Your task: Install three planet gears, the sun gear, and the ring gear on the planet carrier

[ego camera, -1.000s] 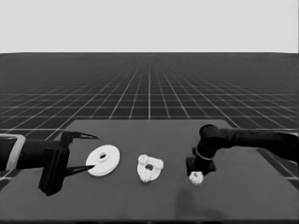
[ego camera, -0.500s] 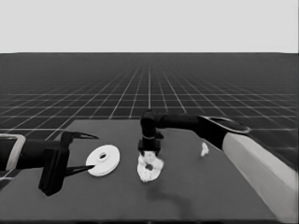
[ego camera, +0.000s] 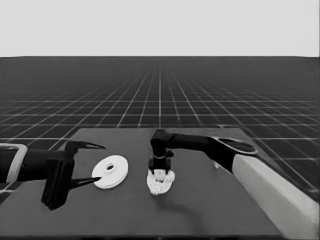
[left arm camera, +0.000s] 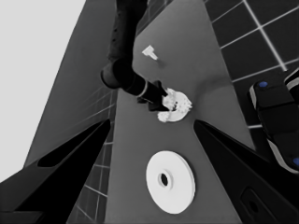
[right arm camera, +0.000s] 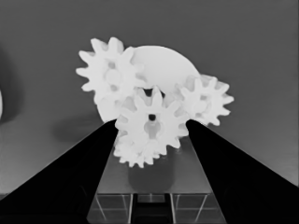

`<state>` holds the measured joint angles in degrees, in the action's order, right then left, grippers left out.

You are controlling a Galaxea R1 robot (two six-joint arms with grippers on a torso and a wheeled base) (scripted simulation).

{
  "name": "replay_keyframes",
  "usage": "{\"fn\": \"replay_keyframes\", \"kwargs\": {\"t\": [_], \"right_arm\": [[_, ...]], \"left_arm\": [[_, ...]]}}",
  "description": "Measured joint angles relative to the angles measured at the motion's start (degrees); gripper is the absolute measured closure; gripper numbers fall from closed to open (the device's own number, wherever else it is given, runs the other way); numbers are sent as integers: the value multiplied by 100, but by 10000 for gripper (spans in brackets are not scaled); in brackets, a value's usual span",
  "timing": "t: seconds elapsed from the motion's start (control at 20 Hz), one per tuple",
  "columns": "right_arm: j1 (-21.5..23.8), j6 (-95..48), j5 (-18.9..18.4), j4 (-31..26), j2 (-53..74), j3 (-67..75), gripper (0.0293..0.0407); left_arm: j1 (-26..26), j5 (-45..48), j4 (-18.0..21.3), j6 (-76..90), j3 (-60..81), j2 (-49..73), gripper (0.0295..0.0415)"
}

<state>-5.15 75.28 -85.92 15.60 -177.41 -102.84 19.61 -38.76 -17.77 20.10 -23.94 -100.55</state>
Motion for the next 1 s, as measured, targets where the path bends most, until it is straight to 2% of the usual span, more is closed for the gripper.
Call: {"fn": "replay_keyframes", "kwargs": {"t": [1.0], "right_arm": [[-94, 991, 4, 6, 8, -14, 390]], "left_arm": [[0, 0, 0, 0, 0, 0, 326]]}}
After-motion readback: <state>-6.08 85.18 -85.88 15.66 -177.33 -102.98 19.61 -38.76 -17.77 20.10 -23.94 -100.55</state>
